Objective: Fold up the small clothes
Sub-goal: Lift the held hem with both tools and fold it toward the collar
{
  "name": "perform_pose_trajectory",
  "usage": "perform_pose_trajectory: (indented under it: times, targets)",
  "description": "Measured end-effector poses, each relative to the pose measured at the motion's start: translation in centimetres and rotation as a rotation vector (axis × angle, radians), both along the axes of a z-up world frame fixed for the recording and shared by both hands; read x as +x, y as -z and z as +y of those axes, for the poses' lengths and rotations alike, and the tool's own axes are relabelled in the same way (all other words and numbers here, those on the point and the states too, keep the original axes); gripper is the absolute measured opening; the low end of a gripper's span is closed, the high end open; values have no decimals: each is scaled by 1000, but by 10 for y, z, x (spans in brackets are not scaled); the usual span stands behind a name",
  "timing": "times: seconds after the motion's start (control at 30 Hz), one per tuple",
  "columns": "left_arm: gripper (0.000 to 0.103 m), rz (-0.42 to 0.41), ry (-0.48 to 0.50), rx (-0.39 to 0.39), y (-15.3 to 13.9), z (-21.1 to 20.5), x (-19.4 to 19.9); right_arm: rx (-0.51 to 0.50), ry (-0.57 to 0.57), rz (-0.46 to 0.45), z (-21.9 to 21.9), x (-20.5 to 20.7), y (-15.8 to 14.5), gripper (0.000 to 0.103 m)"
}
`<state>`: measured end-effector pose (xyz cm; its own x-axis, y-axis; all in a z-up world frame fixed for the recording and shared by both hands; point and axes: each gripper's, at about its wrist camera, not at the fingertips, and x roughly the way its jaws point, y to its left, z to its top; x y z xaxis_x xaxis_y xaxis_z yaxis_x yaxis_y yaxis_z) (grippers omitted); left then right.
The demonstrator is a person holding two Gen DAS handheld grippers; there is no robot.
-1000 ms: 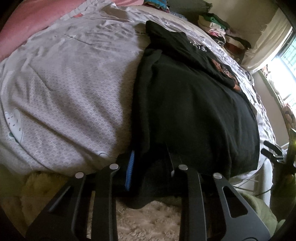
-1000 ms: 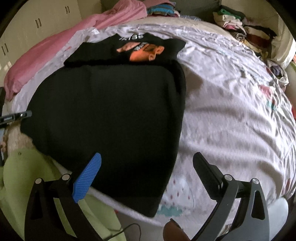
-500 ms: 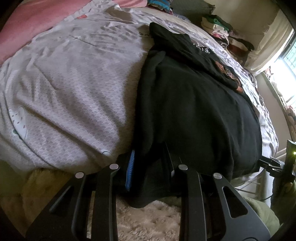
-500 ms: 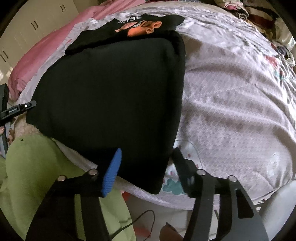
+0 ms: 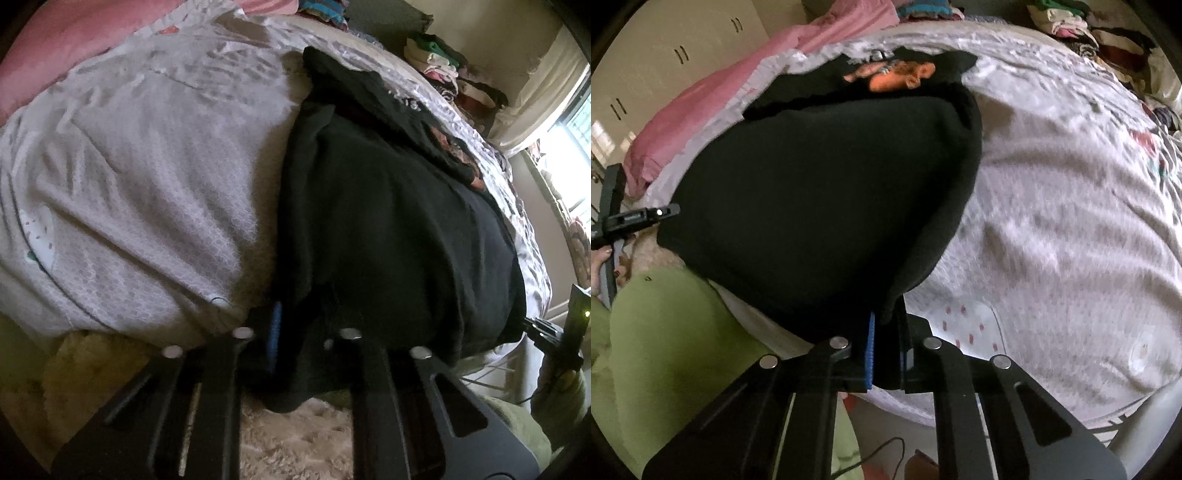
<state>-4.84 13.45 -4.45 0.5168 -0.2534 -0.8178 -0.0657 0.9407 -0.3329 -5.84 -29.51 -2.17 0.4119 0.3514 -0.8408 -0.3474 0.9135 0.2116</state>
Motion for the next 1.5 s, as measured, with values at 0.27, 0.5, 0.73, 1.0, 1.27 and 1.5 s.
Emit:
perform_pose_trajectory:
  times: [0.27,0.5,0.73,1.0,1.27,1.5]
  targets:
    - [3,-69,-8,7,-26,1,-1,87,9,-141,-5,8,-45,8]
    - [3,-127,-23,14,-53,5,2,149,35,-266,-13,15,-80,8]
    - [3,-184,-44,-21,-84,6,20,196,70,-363,-22,20,-103,8]
    - [3,-233,-64,-15,-108,2,43,283,125,-422,-36,35,-122,8]
    - [3,-271,-82,-1,-127,-2,67,304,180,-469,-47,52,-135,7]
    - [3,-293,-85,25,-138,-6,90,290,213,-503,-49,68,-141,7]
